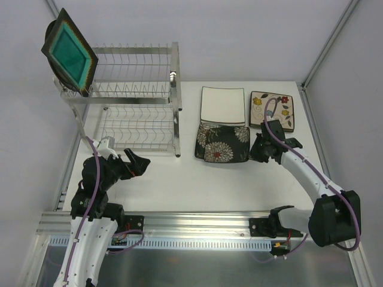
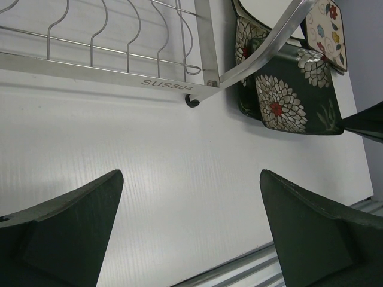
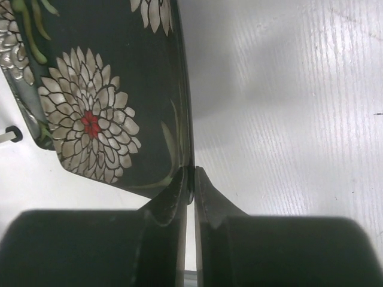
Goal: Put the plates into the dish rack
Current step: Grab a plate with the right arm
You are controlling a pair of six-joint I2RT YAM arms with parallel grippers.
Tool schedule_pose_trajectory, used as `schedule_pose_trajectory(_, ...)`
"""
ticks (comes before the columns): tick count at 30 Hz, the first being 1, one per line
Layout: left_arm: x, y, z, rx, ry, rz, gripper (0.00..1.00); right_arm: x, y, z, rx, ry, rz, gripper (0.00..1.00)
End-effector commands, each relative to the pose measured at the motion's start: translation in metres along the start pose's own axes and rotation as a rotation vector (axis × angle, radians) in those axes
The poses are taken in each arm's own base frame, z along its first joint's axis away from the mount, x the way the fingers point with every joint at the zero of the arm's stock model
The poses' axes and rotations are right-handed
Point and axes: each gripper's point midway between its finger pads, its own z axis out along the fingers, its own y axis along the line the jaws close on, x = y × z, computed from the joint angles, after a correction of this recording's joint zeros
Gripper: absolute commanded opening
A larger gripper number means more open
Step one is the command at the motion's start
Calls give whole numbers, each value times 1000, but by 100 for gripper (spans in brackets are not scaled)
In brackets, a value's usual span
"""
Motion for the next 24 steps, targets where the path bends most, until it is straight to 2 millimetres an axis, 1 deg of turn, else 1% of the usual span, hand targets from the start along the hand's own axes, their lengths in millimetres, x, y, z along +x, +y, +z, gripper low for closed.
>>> schedule_pose_trajectory(1, -3, -4, 1, 18, -4, 10, 99, -4, 4, 0, -37, -25, 10, 7)
schedule_pose_trajectory(2, -2, -4, 1, 17, -3, 10, 99, -5, 4, 2, -40, -30, 11, 9)
schedule_pose_trajectory(6, -2, -4, 1, 18, -1, 9, 99, -2, 1, 8, -33, -21, 18, 13)
schedule_pose_trajectory(15, -1, -3, 2, 14, 5, 6, 99, -4, 3, 8, -43, -23, 10, 31)
schedule_pose_trajectory(16, -1, -4, 2, 17, 7, 7, 99, -5, 4, 8, -45, -23, 8, 35)
schedule_pose_trajectory(18, -1, -3, 2, 14, 5, 7, 99, -8, 5, 7, -47, -31, 2, 40)
schedule_pose_trajectory(19, -1, -3, 2, 13, 6, 8, 99, -10, 5, 7, -47, -35, 2, 46)
schedule_pose_trajectory(20, -1, -3, 2, 15, 7, 8, 99, -13, 6, 6, -47, -41, -1, 48)
schedule_pose_trajectory(23, -1, -3, 2, 14, 5, 7, 99, -19, 8, 10, -47, -39, 10, 53)
schedule_pose_trajectory(24, -1, -3, 2, 15, 7, 8, 99, -24, 12, 10, -58, -48, 13, 54)
